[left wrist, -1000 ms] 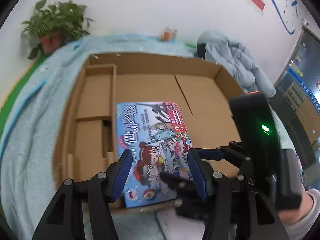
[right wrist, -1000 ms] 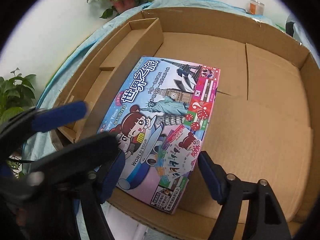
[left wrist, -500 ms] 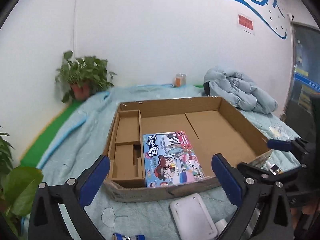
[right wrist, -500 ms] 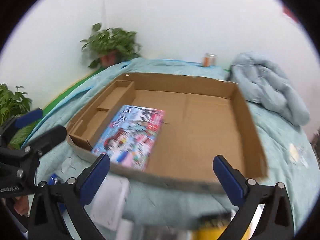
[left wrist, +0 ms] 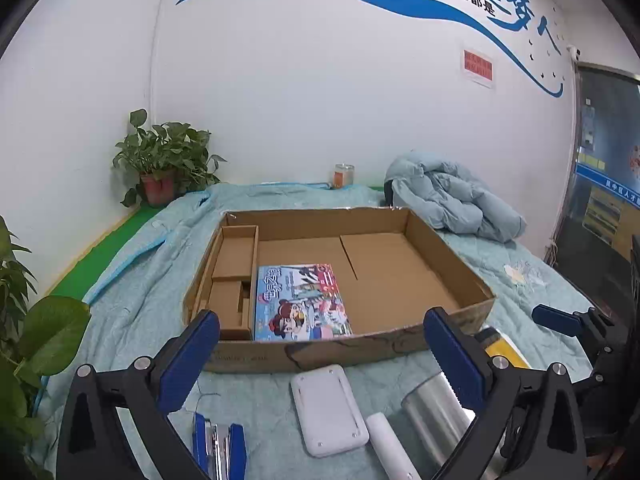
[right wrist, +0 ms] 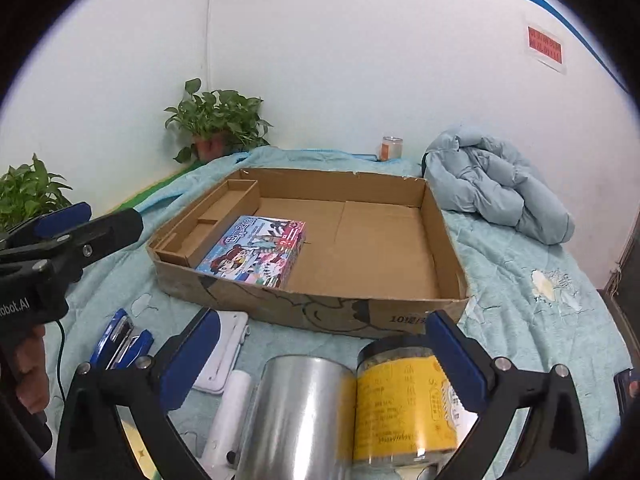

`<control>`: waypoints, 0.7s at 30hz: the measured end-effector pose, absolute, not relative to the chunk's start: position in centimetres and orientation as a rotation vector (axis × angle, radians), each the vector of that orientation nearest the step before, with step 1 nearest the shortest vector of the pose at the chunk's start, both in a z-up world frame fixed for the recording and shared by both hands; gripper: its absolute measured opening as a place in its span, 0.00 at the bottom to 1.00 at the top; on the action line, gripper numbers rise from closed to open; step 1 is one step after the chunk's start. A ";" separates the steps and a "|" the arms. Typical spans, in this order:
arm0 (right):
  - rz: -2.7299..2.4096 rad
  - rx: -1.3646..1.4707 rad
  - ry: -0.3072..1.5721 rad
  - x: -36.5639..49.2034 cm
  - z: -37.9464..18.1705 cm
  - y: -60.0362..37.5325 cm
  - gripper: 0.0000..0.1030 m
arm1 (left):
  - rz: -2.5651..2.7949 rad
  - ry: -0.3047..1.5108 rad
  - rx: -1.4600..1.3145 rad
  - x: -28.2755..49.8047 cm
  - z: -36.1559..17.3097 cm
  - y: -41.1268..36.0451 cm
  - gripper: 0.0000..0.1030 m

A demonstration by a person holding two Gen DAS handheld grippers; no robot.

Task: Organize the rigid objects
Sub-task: 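Move the left gripper to the silver tumbler and grasp it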

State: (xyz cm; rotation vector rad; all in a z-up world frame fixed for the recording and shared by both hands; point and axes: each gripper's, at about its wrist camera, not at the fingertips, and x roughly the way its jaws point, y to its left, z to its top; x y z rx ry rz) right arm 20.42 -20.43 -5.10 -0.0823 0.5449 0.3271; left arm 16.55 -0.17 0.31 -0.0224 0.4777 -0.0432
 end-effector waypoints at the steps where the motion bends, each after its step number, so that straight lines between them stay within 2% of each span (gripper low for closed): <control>1: 0.334 -0.072 0.553 20.2 -5.2 -20.5 0.99 | -0.046 0.484 -0.027 16.3 0.3 -0.2 0.99; 21: 0.339 -0.094 0.637 19.0 -7.2 -20.7 0.99 | -0.055 0.609 -0.105 16.3 -3.3 -0.8 0.99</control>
